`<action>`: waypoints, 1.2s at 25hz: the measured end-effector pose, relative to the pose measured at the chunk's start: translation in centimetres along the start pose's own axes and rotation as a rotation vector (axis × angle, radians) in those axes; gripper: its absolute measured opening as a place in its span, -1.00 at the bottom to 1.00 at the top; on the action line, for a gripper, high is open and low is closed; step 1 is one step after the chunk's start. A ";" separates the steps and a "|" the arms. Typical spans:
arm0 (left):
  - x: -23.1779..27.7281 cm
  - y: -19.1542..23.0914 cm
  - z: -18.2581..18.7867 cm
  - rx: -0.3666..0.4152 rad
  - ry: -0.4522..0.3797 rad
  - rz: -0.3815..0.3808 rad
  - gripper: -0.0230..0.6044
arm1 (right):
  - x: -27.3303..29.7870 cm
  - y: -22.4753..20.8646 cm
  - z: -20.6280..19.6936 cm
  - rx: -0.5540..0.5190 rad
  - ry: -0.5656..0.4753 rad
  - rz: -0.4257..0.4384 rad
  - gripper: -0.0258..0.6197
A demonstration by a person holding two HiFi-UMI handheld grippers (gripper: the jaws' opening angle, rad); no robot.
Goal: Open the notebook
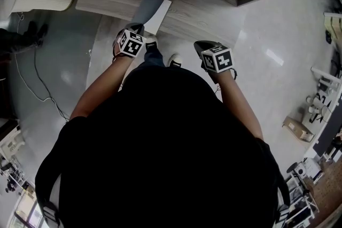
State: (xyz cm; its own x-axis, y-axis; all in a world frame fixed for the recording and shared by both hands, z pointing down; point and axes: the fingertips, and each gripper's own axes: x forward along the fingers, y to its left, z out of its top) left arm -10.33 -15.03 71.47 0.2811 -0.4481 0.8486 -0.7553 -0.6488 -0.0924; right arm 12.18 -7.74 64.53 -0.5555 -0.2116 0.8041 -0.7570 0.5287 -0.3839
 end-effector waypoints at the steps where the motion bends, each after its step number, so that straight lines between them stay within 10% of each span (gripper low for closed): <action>1: -0.2 0.3 -0.1 -0.003 -0.003 0.003 -0.87 | 0.1 0.0 0.2 -0.003 0.000 0.001 -0.92; 30: -3.1 7.7 -1.7 -0.081 -0.015 0.086 -0.87 | 1.6 0.7 3.3 -0.004 -0.003 -0.005 -0.92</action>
State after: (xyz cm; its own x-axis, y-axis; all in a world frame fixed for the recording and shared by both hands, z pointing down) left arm -18.06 -17.61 69.07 0.2218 -0.5093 0.8315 -0.8220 -0.5563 -0.1215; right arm 9.65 -10.43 64.05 -0.5528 -0.2165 0.8047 -0.7585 0.5306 -0.3783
